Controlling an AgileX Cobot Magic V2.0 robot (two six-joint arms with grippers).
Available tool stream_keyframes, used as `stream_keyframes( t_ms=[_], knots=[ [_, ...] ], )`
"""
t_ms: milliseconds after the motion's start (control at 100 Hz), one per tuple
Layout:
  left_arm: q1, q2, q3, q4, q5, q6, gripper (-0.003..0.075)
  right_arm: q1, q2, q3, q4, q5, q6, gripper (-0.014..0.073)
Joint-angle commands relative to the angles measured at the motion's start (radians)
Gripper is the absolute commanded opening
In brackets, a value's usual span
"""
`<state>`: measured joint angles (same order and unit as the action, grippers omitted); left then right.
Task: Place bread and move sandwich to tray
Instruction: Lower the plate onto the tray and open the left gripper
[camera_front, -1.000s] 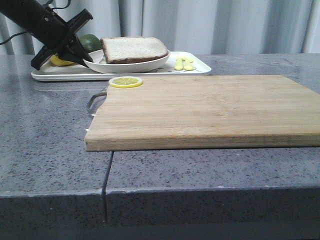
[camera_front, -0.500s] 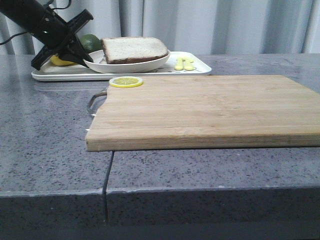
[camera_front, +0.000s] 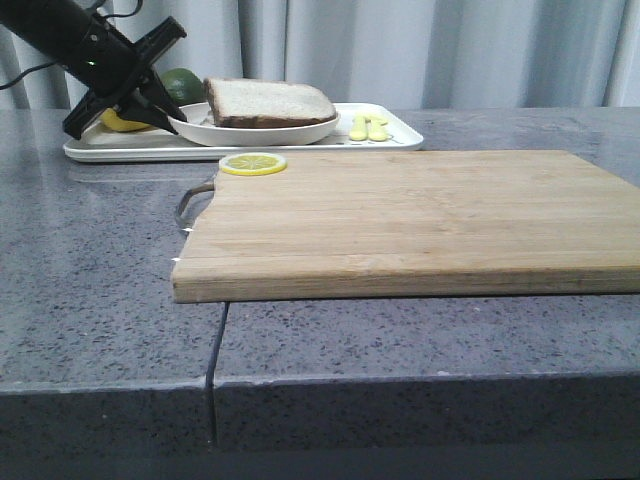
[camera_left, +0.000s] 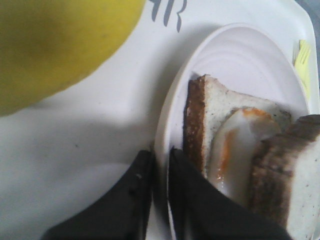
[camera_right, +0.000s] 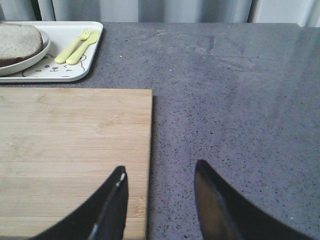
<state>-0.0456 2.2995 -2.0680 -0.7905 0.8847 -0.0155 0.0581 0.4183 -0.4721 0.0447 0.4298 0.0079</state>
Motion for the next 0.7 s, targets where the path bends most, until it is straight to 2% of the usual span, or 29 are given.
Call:
stream_keyframes(
  t_ms=[0, 60, 150, 690],
  knots=[
    [-0.006, -0.067, -0.041, -0.059, -0.035, -0.010, 0.0143, -0.008, 0.002, -0.028, -0.012, -0.076, 0.000, 0.0335],
    [-0.004, -0.067, -0.041, -0.059, -0.028, -0.010, 0.0217, -0.008, 0.002, -0.028, -0.014, -0.077, 0.000, 0.0335],
    [-0.004, -0.067, -0.041, -0.052, -0.026, -0.010, 0.0272, -0.008, 0.002, -0.028, -0.014, -0.077, 0.000, 0.0335],
    [0.016, -0.089, -0.041, -0.052, 0.007, -0.010, 0.0275, -0.008, 0.002, -0.028, -0.014, -0.077, 0.000, 0.0335]
  ],
)
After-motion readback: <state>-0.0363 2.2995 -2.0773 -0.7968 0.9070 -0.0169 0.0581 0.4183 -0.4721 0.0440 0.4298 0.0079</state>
